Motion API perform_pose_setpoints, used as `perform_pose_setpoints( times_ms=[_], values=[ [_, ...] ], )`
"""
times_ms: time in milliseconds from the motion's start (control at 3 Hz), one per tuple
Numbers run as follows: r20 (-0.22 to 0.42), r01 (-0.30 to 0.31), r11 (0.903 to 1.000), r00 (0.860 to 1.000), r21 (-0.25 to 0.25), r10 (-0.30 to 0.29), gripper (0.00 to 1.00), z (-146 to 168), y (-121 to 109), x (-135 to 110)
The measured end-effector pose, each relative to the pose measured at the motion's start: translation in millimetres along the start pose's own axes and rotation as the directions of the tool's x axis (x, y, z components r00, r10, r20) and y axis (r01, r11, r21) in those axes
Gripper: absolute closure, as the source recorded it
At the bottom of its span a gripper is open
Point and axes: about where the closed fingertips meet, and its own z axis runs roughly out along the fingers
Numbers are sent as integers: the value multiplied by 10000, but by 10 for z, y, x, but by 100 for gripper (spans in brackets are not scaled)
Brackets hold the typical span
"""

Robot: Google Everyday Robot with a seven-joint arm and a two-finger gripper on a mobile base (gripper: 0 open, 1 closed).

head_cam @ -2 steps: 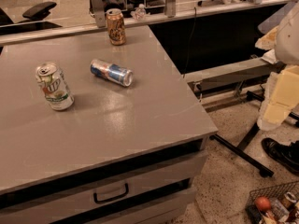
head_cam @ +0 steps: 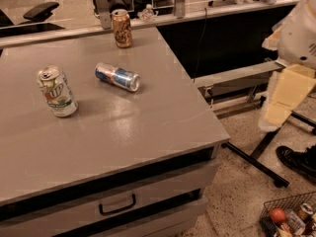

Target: Place redbull can upright

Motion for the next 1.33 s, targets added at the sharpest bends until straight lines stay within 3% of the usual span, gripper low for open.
perform_pose_setpoints(
  times_ms=[333,1000,1333],
  values=[
    [-19,-474,9979,9989,-448,473,0,237,-136,-528],
    [782,-1580,9825,9830,-983,1659,0,541,-268,-1663],
    [828,-1855,9773,9775,-1021,1942,0,556,-266,-1746]
  ],
)
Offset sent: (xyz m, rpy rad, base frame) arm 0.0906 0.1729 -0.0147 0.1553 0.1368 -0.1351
